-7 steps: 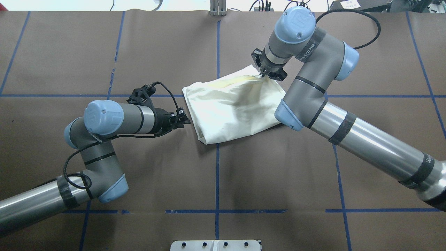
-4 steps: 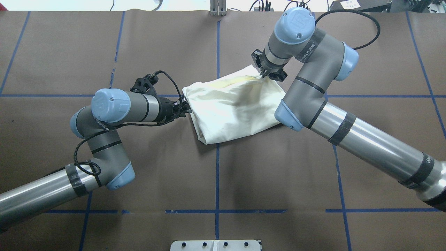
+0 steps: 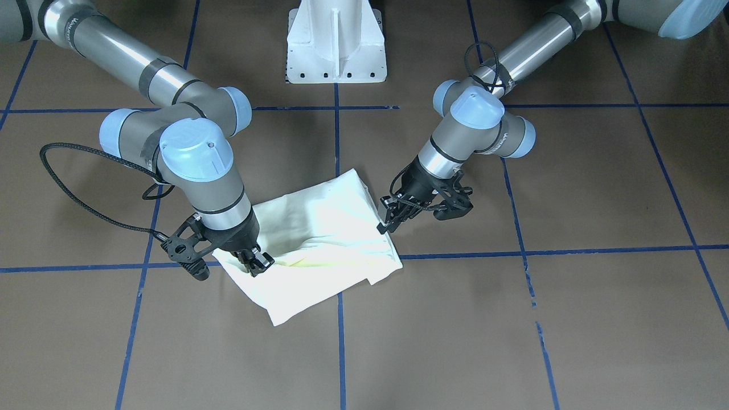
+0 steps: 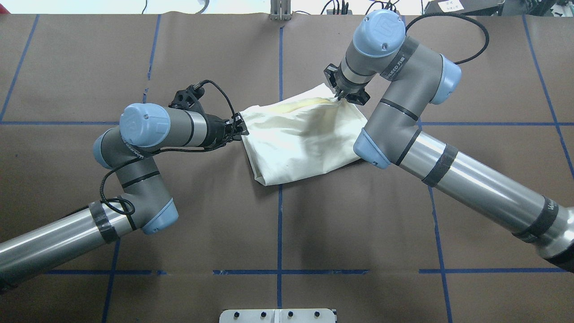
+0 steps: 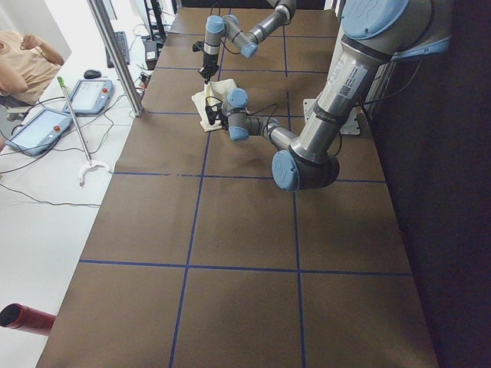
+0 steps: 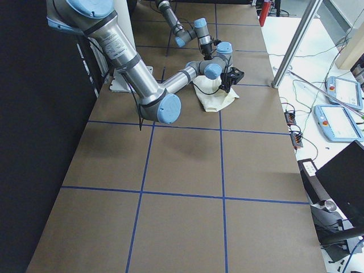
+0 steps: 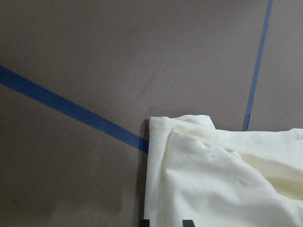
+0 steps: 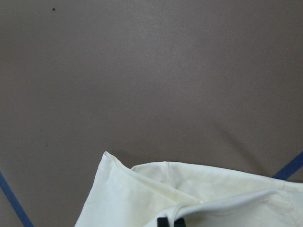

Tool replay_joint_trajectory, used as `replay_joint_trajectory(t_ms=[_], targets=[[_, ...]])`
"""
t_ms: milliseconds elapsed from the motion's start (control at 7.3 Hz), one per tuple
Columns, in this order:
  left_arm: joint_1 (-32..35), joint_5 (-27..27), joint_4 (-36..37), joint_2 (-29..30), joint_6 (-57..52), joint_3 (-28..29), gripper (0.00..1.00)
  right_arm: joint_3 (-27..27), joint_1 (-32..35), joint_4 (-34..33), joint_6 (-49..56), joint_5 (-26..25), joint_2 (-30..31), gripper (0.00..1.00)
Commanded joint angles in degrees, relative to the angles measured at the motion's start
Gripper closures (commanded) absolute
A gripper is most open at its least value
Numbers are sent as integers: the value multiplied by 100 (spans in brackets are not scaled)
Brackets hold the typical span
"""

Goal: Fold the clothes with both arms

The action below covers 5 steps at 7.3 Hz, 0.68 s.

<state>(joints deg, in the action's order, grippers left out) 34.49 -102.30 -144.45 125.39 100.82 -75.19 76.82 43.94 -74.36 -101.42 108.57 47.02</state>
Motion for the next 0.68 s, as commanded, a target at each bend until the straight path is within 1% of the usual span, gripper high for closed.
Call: replay_joint_trajectory(t_ms=[0,548], targets=[[5,0,-5,117,17,197,66,0,0,0,-1,-3,0,100],[13,9,30,108,-9,294,66,17,0,0,-18,-3,-18,100]])
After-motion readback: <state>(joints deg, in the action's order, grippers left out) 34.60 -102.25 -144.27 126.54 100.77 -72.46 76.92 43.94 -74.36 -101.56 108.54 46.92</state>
